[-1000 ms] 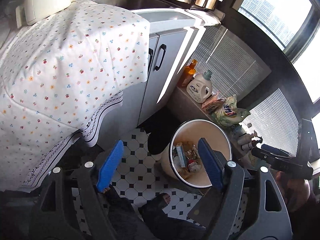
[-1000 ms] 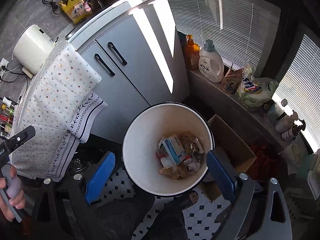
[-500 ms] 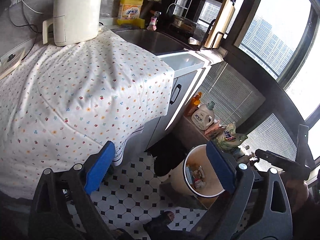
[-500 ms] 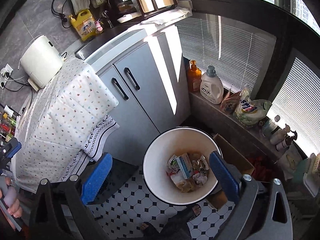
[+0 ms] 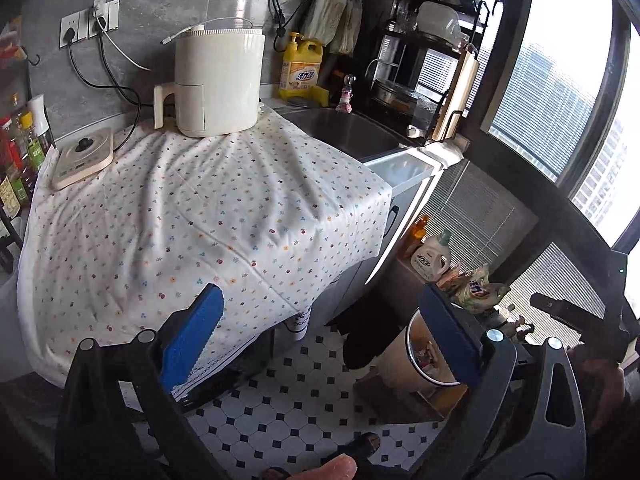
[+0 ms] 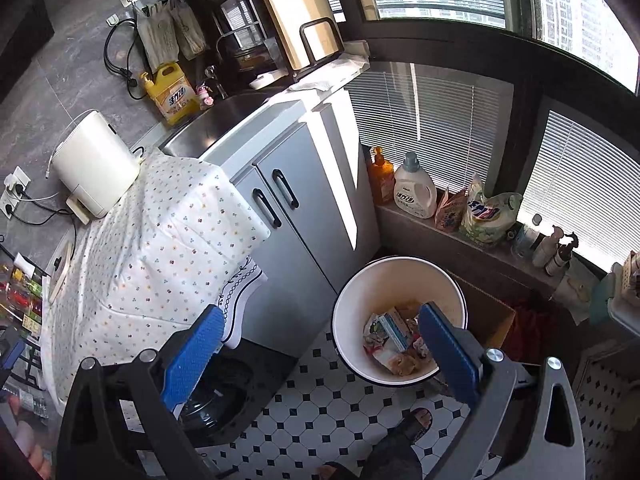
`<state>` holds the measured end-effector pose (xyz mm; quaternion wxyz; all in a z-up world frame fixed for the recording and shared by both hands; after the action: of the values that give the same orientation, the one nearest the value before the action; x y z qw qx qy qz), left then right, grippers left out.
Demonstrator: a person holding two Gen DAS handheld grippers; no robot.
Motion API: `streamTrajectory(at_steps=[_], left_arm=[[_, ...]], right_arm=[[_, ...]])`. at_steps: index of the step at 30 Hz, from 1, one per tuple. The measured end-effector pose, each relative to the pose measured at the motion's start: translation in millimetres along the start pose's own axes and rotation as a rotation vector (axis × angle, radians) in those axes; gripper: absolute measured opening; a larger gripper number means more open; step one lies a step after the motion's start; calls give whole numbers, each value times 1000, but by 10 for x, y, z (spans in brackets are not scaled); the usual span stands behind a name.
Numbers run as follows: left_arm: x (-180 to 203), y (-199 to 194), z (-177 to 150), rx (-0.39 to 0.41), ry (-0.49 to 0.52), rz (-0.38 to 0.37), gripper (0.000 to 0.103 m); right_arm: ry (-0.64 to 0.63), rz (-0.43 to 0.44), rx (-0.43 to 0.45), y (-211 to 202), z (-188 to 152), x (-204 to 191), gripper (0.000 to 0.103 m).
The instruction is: Collect trash
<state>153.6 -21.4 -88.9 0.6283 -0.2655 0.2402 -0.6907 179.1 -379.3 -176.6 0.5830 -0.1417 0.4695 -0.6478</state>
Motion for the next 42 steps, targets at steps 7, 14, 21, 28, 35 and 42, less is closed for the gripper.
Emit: streamTrajectory(at_steps=[7,14,21,28,35,42], left_arm=[[-316,-477,-26,56,-1,24,97],[-563,-854,-22,101,11,52,97],[-670,-1163,36,134,-3,72,97],[-720,-1498,160,184,4,99,97],[-846,-1544,141,195,-38,117,97],[-906,-1532,49,181,-52,120,97]], right_arm=[[-52,52,36,-476,-126,-507,95],[-111,70,88,-900,-210,-900,95],[-145,8,133,-1284,-203,-1131,95],[-152,75,148,-1529,-243,-1430,95],[-175,115,156,-1595,-331,-1614,95],[-192,136,137,-1527,-427,-1681,95]])
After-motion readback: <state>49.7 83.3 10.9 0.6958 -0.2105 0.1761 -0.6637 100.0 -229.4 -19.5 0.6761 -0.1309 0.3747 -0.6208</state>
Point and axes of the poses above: each gripper's, at about its wrist camera, not at the fingertips, and y roughly the way its jaws point, x to its right, z to its top, the point moved 10 cm from there along y, roughly the way its jaws point, and after that the axes turned 8 degrees about y, right-handed, at the moved point
